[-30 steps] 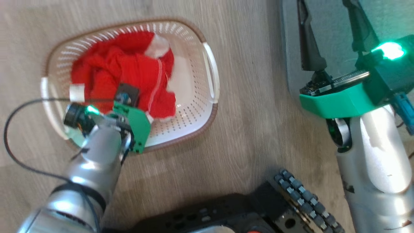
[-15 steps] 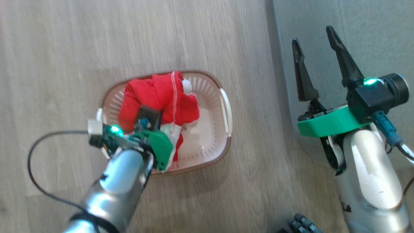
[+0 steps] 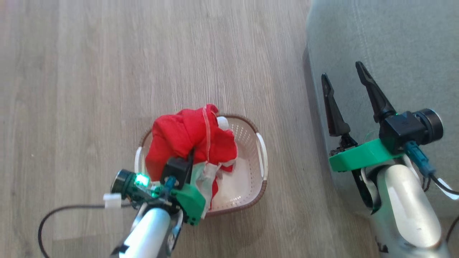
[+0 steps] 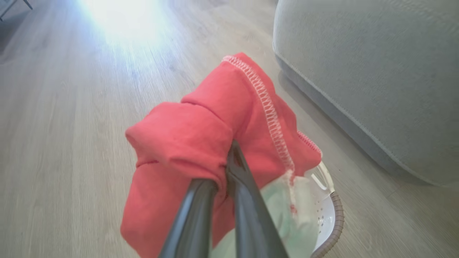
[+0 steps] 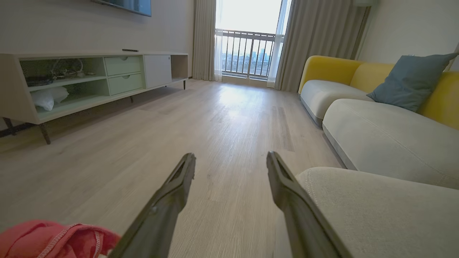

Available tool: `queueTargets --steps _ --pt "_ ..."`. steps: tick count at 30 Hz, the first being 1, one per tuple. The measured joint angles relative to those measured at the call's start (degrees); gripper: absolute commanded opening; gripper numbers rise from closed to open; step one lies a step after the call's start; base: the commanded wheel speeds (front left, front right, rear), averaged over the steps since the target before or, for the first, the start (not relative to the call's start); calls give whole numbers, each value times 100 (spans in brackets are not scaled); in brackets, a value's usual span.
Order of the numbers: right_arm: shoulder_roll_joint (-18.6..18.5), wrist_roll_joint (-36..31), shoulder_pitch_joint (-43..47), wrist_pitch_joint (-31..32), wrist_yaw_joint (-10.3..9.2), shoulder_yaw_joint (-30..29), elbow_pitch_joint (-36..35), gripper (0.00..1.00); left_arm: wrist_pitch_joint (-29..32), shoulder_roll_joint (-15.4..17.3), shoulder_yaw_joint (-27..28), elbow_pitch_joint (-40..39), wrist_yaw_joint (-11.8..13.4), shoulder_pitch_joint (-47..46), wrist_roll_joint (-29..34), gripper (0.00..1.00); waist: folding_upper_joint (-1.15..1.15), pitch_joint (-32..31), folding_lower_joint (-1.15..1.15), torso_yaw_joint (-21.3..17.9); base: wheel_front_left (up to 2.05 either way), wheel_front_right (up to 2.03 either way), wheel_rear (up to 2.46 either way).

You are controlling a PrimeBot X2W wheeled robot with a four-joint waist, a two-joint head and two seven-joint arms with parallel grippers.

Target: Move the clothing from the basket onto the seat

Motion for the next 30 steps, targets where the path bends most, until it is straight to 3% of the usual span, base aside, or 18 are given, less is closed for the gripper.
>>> queueTargets --steps 10,13,14,16,20,30 --pt "-1 64 359 0 0 -34 112 100 0 11 302 -1626 57 915 276 0 0 -573 0 140 0 0 0" --pt "-2 152 465 0 0 -22 119 100 -15 12 516 -1903 -111 1124 146 0 0 -717 0 175 0 0 0" --pt "-10 159 501 0 0 -19 149 100 -15 16 689 -1814 -407 1037 -59 0 0 -775 0 186 0 0 0" --pt "-12 216 648 0 0 9 160 100 -9 35 1005 -1670 -611 575 -309 0 0 -939 0 204 0 0 0" --pt "-35 283 936 0 0 34 157 100 -19 43 1266 -1971 -616 142 -318 0 0 -1153 0 231 0 0 0" --pt "-122 355 1066 0 0 170 131 100 -37 5 1274 -2672 -657 615 -176 0 0 -1434 0 296 0 0 0"
